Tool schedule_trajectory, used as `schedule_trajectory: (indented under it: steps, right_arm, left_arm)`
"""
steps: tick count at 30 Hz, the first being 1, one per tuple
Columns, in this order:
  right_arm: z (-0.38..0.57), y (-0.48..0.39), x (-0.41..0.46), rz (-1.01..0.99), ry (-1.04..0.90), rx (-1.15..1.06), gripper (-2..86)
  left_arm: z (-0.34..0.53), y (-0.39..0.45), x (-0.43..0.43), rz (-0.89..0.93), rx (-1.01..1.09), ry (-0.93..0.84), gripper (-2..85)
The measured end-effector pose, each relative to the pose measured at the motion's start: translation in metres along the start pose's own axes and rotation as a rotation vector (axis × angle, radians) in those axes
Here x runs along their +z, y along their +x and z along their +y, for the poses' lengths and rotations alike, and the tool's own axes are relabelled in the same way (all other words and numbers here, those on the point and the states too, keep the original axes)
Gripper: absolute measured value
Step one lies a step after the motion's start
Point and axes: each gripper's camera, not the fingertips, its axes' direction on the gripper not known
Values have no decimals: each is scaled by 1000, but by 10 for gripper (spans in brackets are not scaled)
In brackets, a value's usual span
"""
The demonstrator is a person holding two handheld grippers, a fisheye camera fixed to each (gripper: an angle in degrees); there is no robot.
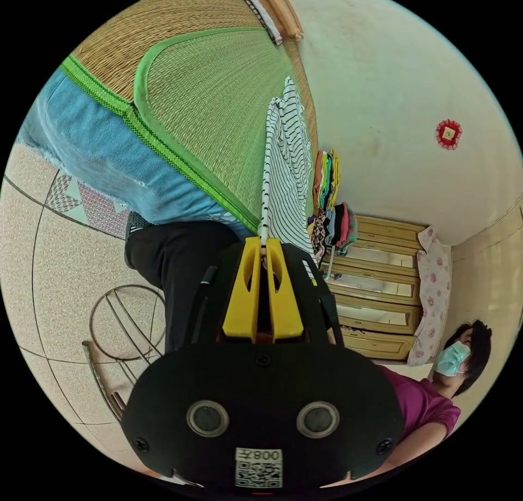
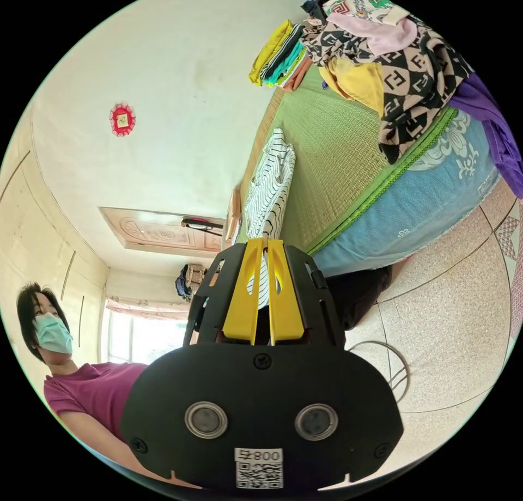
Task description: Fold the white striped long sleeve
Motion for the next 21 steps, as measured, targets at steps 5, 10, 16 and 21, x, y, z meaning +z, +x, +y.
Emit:
schedule_trajectory:
  steps: [5, 10, 16, 21]
  right_arm:
    - [20, -40, -5, -31, -14, -49, 14]
    - [42, -76, -11, -50, -27, -86, 14]
    - [68, -119, -16, -84, -45, -134, 14]
    - [86, -151, -23, -100, -43, -170, 14]
  left_arm:
    - [37, -3, -23, 31, 27, -6, 13]
    - [75, -7, -46, 59, 37, -9, 12]
    - [121, -9, -68, 96, 52, -24, 13]
    - [153, -8, -81, 130, 64, -24, 13]
